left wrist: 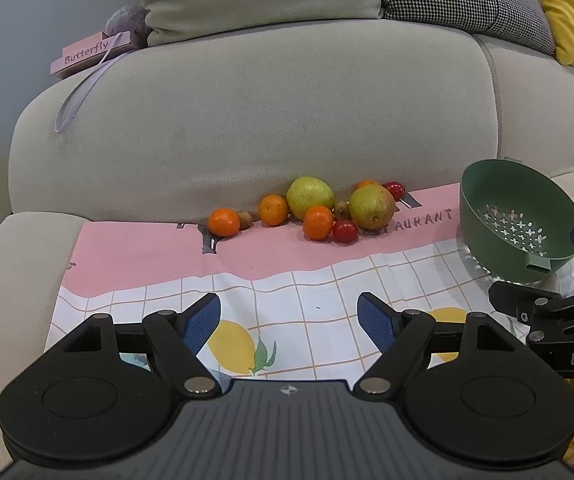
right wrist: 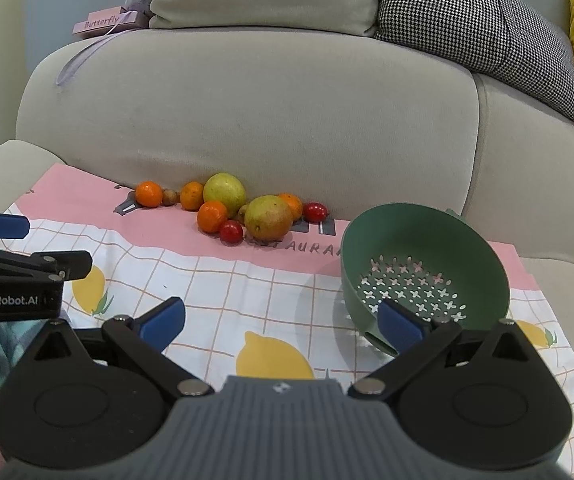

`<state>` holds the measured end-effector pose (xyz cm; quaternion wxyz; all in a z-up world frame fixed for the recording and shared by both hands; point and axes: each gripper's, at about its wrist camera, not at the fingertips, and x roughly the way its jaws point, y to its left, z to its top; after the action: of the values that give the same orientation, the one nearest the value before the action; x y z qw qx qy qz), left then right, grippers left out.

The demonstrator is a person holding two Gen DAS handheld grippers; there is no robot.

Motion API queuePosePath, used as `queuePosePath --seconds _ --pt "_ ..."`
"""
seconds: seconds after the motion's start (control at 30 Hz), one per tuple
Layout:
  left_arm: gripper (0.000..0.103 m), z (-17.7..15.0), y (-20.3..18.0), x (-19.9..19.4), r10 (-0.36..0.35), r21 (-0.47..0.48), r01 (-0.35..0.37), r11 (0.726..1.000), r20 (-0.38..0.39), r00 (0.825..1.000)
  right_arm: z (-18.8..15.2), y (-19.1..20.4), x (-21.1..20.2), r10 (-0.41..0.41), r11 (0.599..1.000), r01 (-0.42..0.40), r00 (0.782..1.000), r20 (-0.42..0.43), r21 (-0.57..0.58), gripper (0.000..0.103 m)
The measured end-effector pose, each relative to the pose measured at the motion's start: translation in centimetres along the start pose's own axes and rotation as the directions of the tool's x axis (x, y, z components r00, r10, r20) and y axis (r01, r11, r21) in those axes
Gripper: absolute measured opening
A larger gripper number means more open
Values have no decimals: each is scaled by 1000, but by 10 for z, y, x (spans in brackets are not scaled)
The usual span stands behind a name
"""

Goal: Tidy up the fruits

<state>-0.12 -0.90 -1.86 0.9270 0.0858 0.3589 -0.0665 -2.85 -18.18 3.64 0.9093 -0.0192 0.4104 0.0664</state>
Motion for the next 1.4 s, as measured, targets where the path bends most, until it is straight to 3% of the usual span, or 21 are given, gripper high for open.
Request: queuePosePath --seconds 0.6,0.73,0.87,1.07,1.2,1.27,1.4 --pt "89 -1 0 5 -30 3 30 1000 -24 999 -2 -5 6 31 999 -30 999 -10 27 99" --pt "73 -1 -1 7 -40 6 40 999 -33 999 -5 -3 5 27 1000 -28 999 26 12 98" --pt "58 -1 -1 9 -50 1 50 999 -44 998 -5 -4 5 80 997 -81 995 53 5 93" --pt "49 -3 0 22 -72 -1 73 997 -121 990 -4 2 9 61 998 -59 996 68 -37 92" --pt "51 -4 5 28 -94 -16 93 996 -154 984 0 3 13 54 997 -51 997 56 -50 92" --pt "74 -3 7 28 -97 -20 95 995 -142 985 1 4 17 61 997 -59 996 58 -49 87" --pt "80 3 6 31 -66 25 70 997 -129 989 5 5 25 95 994 -92 994 50 -57 83"
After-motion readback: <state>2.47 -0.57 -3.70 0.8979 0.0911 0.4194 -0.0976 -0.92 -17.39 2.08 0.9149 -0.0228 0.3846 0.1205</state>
